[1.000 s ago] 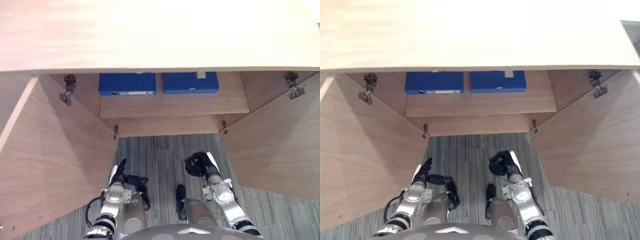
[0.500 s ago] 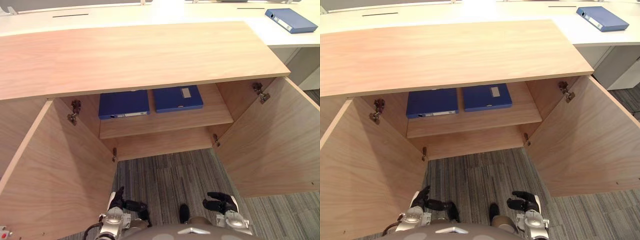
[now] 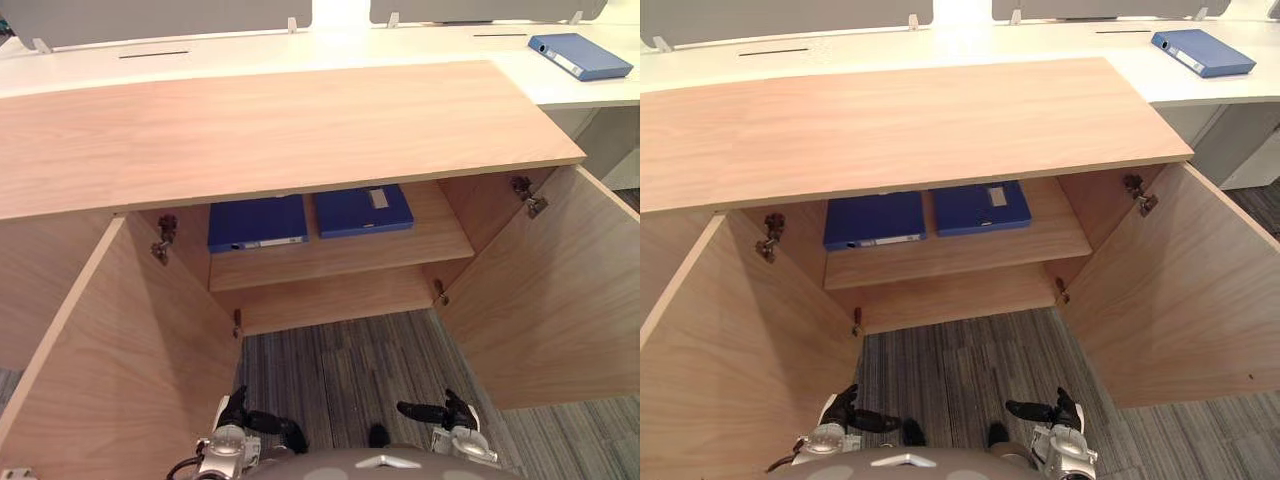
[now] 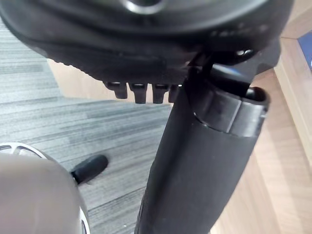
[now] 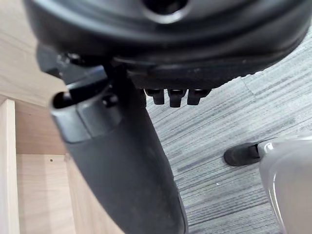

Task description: Walk over to the cabinet, pick up the folder, carry it to the office cabinet, place the folder inside the office cabinet, then close the office cabinet door

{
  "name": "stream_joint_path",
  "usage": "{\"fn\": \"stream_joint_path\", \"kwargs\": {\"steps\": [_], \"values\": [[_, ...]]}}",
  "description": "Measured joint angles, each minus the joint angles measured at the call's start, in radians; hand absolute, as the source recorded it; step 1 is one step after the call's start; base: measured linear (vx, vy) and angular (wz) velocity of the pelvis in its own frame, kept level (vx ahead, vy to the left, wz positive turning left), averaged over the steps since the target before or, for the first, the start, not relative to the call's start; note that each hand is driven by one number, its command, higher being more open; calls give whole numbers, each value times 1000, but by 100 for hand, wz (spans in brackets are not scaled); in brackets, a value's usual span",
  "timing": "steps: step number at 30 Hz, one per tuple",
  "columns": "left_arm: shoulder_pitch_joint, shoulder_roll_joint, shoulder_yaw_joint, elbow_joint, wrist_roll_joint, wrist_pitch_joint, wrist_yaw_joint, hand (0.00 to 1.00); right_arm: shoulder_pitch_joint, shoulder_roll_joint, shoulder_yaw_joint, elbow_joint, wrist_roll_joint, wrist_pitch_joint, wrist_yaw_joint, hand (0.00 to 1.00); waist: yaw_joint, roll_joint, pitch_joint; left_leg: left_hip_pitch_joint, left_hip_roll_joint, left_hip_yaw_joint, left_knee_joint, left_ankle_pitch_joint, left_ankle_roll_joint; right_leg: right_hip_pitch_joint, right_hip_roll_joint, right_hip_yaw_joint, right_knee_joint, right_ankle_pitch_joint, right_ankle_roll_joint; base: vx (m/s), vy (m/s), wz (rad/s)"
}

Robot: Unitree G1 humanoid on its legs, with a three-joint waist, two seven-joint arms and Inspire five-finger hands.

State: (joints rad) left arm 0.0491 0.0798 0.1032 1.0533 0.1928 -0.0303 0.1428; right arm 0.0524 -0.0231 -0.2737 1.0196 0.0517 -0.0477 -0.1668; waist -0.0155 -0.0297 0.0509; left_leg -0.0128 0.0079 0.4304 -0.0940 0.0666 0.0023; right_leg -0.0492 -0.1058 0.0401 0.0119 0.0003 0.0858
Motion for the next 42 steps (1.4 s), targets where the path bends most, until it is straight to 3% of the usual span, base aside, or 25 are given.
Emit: {"fn": "stream_joint_path", "kwargs": {"steps": [8, 12, 18, 27, 32, 36, 39, 42], "values": [[-2, -1, 3, 15, -4, 0, -6, 100, 14, 6, -196, -18, 166, -11, -25, 100, -14, 6, -4, 30, 3, 49, 4, -26, -18, 0, 6, 55, -2, 0, -1, -4, -19, -23], [10, -1, 38, 15, -5, 1, -14, 100, 70, 17, -369, -142, 330, -47, -57, 100, -36, 14, -10, 53, 1, 101, 4, -52, -24, -2, 7, 107, -3, 0, -1, 8, -3, -36], [14, -16, 81, 8, -4, 1, -19, 100, 111, 33, -561, -382, 426, -98, -129, 100, -64, 28, -29, 81, 6, 189, 5, -77, -26, -19, 20, 188, 4, 1, 0, 23, -17, -43], [1, -97, 136, -86, 14, -5, -31, 100, 36, 24, -689, -644, 460, -157, -201, 100, -116, 51, -44, 100, 32, 288, 5, -98, -46, -70, 63, 275, 50, 1, 0, 3, -58, -36], [-10, -111, 101, -90, 14, -11, -50, 100, -34, -76, -672, -650, 460, -159, -198, 100, -138, 68, -34, 101, 35, 328, 5, -100, -50, -90, 76, 320, 57, 1, 1, -15, -68, -25], [3, -100, 21, -90, 16, -16, -64, 100, -79, -270, -538, -604, 442, -157, -143, 100, -159, 100, -16, 100, 34, 347, 5, -100, -52, -102, 81, 340, 57, 4, 6, -21, -65, -14], [6, -73, -51, -85, 19, -27, -77, 100, -129, -378, -452, -500, 375, -148, -94, 100, -158, 103, 0, 96, 35, 344, 24, -100, -55, -106, 83, 346, 62, 4, 6, -27, -73, -10], [16, -47, -101, -85, 36, -36, -87, 100, -133, -423, -398, -453, 330, -124, -50, 100, -157, 110, 3, 78, 38, 305, 33, -100, -55, -109, 79, 326, 58, 4, 6, -15, -78, 18]]}}
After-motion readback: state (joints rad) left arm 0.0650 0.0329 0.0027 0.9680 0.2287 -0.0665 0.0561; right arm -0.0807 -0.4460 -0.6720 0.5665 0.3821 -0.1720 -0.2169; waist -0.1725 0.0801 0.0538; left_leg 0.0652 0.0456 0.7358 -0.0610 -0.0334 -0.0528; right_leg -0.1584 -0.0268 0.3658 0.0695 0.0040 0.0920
